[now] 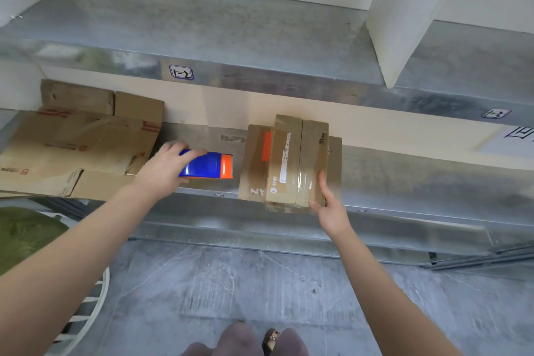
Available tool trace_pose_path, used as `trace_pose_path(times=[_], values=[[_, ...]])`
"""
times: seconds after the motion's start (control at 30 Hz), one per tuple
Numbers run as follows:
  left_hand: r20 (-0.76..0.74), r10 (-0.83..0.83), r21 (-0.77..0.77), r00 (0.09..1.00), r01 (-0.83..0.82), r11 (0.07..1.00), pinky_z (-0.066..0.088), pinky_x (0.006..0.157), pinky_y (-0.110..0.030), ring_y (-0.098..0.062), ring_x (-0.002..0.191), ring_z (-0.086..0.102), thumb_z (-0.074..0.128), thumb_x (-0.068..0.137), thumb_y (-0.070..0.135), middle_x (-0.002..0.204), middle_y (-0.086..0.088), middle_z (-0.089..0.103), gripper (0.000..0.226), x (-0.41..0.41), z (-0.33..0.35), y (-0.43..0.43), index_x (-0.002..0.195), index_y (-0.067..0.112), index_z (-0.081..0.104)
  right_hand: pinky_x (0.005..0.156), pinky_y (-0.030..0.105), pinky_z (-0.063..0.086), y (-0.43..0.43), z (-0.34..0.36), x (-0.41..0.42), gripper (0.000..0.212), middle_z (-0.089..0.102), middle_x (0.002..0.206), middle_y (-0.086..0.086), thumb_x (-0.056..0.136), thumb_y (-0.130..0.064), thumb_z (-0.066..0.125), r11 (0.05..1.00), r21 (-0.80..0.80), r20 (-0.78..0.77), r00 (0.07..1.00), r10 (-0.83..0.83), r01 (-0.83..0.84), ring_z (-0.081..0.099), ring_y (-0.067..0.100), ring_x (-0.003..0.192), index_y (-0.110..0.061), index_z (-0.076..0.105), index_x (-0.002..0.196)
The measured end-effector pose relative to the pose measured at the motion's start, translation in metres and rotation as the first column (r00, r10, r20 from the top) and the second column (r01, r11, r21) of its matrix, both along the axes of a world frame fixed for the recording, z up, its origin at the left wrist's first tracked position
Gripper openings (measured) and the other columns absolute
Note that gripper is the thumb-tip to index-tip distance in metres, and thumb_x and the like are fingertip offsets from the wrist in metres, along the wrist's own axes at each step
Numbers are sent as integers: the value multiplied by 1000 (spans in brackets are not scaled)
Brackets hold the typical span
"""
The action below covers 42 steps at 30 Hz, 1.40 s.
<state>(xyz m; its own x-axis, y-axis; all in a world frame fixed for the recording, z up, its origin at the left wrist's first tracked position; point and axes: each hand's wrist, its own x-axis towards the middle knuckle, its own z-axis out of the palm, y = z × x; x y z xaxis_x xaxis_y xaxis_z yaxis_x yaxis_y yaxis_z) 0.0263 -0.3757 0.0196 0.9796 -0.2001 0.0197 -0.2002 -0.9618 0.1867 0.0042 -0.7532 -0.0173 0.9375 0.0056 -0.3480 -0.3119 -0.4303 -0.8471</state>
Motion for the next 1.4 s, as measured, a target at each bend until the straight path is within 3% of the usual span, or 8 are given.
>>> trace_pose_path(times=[0.27,0.4,0.57,0.77,0.93,1.13,1.3,1.4], values=[[-97,-34,-3,995,34,999,40,94,-56,-43,105,47,77,74,7,120,-15,53,67,29,-35,14,134,26,55,118,26,18,-2,0,1,72,18,148,-32,100,-10,51,1000,2,21,999,30,-30,17,-1,142,-49,16,150],[-108,-57,-69,993,50,996,34,104,-52,-39,122,39,78,76,13,133,-12,47,62,39,-34,13,133,21,54,119,32,23,-2,-2,1,72,19,150,-33,100,-12,51,1000,-10,23,999,28,-28,19,-4,139,-53,17,148],[-158,35,93,987,-20,995,6,116,-55,-28,146,11,68,84,44,154,-2,27,70,41,-29,12,145,30,38,120,29,18,-3,-3,0,72,20,152,-31,100,-12,51,1000,8,27,999,26,-26,18,-3,141,-53,17,148],[-111,-3,193,994,25,981,0,119,-43,-24,149,7,55,91,50,160,-1,17,71,39,-17,7,151,26,27,116,23,17,-3,-1,-1,72,19,152,-31,100,-12,51,999,6,32,999,43,-43,17,-5,139,-52,16,149],[-81,-53,-214,995,35,976,13,117,-31,-21,145,23,55,95,40,156,-5,30,61,5,-1,-60,148,16,35,117,24,15,-3,-2,-3,71,19,150,-30,100,-11,51,998,41,52,998,38,-40,16,-3,141,-51,17,148],[-381,-137,-530,914,-95,843,15,115,-27,-10,145,19,56,94,42,160,10,13,78,-40,-21,-150,154,36,6,119,27,16,-7,-4,-3,69,23,149,-25,99,-9,52,997,67,68,997,25,-30,18,0,143,-44,22,150],[-549,-137,-670,824,-336,662,18,117,-32,-12,145,19,63,92,35,158,10,16,95,-42,-34,-171,150,42,-12,116,29,26,-7,-4,-4,72,28,150,-21,95,-11,59,997,80,94,996,9,-17,26,5,143,-44,24,149],[-628,-98,-638,772,-439,633,18,118,-33,-15,147,16,61,92,39,160,6,11,96,-43,-40,-169,150,38,-14,94,21,47,-10,-5,-11,70,38,145,-1,89,-11,69,971,208,58,989,-135,120,51,13,125,-36,27,140]])
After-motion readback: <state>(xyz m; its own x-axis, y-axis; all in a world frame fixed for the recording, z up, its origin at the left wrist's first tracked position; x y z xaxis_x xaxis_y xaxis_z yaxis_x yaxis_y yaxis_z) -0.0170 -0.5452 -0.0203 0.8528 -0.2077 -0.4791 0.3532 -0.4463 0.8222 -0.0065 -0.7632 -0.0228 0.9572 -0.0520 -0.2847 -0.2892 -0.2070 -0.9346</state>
